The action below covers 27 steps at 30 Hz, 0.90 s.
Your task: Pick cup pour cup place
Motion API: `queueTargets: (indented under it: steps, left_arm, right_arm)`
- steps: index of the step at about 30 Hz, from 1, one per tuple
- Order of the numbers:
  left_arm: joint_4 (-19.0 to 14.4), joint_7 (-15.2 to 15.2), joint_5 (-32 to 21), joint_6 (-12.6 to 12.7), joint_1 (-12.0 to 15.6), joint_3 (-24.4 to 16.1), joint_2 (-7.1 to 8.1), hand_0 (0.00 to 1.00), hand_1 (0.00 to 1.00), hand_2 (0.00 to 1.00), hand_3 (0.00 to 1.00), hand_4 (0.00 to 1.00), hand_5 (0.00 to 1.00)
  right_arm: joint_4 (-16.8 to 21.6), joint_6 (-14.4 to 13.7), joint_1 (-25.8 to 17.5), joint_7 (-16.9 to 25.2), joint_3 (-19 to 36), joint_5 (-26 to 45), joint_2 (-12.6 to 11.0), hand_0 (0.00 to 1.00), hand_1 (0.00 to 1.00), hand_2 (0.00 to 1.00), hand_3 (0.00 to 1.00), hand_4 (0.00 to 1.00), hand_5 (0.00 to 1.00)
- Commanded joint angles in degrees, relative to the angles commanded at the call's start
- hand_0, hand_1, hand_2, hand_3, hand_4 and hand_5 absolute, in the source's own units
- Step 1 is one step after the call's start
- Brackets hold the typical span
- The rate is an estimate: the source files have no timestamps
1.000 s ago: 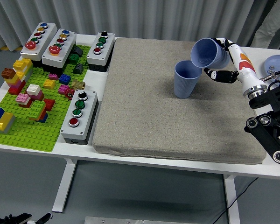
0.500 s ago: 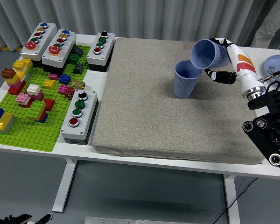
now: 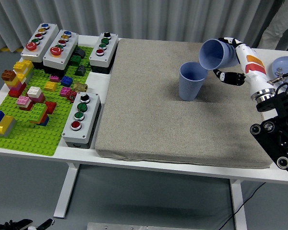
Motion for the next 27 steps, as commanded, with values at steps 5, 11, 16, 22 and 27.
queueTargets:
  steps: [5,11,16,22,27]
  left_arm:
    - [0.0,0.0,0.11,0.01,-0.09,-0.13,0.0,0.771,0.764,0.828,0.682,0.512,0.998]
    - [0.0,0.02,0.25,0.02,-0.1,-0.31,0.04,0.771,0.765,0.829,0.681,0.512,0.998]
    - [0.0,0.03,0.29,0.04,-0.16,-0.39,0.05,0.771,0.764,0.828,0.682,0.512,0.998]
    - [0.0,0.05,0.3,0.04,-0.13,-0.4,0.08,0.771,0.764,0.828,0.682,0.512,0.998]
    - [0.0,0.1,0.35,0.02,0.14,-0.35,0.14,0.771,0.764,0.828,0.681,0.512,0.998]
  right_arm:
    - [-0.41,-0.47,0.11,0.24,-0.14,-0.33,-0.09,0.84,0.753,0.611,0.643,0.779,0.141]
    - [-0.33,-0.82,0.38,-0.01,-0.86,-1.24,-0.14,0.841,0.752,0.609,0.642,0.777,0.142]
    - [-0.19,-1.07,0.6,-0.33,-1.41,-1.69,-0.11,0.842,0.752,0.608,0.64,0.776,0.143]
    - [-0.53,-1.38,1.2,-0.47,-2.55,-1.95,-0.11,0.842,0.752,0.608,0.638,0.776,0.142]
    - [-0.4,-1.57,1.43,-0.56,-3.36,-2.32,-0.13,0.842,0.751,0.61,0.637,0.776,0.141]
